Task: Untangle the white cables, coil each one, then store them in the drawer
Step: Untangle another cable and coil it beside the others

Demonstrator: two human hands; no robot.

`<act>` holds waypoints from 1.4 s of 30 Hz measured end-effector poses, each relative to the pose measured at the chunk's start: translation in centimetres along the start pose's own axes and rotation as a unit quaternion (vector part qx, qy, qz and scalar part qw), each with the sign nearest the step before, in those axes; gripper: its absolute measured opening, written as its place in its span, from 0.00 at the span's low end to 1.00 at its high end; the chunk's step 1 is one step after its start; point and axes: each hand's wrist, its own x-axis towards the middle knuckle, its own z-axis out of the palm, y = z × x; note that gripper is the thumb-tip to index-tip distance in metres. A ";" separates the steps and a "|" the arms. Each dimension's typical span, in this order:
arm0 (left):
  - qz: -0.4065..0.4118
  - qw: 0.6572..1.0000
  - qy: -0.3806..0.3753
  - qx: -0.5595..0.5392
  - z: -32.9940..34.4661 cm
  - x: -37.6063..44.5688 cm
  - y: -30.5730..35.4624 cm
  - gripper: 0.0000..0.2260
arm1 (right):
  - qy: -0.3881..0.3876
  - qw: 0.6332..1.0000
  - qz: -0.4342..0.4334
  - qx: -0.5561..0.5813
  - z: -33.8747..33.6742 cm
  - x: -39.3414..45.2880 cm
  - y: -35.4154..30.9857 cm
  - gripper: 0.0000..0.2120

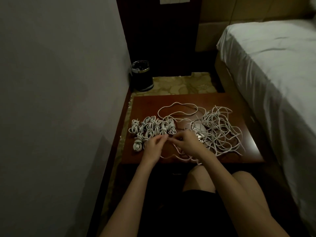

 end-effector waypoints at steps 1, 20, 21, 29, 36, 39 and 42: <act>-0.006 0.999 -0.008 -0.031 0.4 -0.1 0.3 0.10 | 0.007 1.000 -0.011 0.027 -1.0 0.0 -0.5 0.14; 0.082 0.989 -0.032 -0.118 1.7 1.2 14.0 0.14 | -0.029 0.999 -0.043 0.018 -9.7 -0.2 -2.6 0.05; 0.093 0.986 -0.053 -0.129 1.7 1.0 15.0 0.13 | -0.006 0.999 -0.038 0.002 -9.6 0.2 -2.8 0.03; 0.136 0.971 -0.143 -0.134 3.5 1.2 15.0 0.22 | 0.122 0.967 -0.097 0.201 -14.8 0.1 -6.3 0.21; 0.111 0.978 -0.172 0.038 6.3 1.0 12.1 0.12 | 0.202 0.901 -0.169 0.344 -18.4 -0.5 -9.5 0.19; 0.058 0.994 -0.094 -0.010 5.1 1.8 11.0 0.15 | 0.271 0.900 -0.170 0.297 -19.4 -1.1 -8.0 0.19; 0.050 0.996 -0.031 -0.060 3.7 2.3 12.4 0.16 | 0.278 0.939 -0.098 0.174 -18.5 -1.2 -5.3 0.16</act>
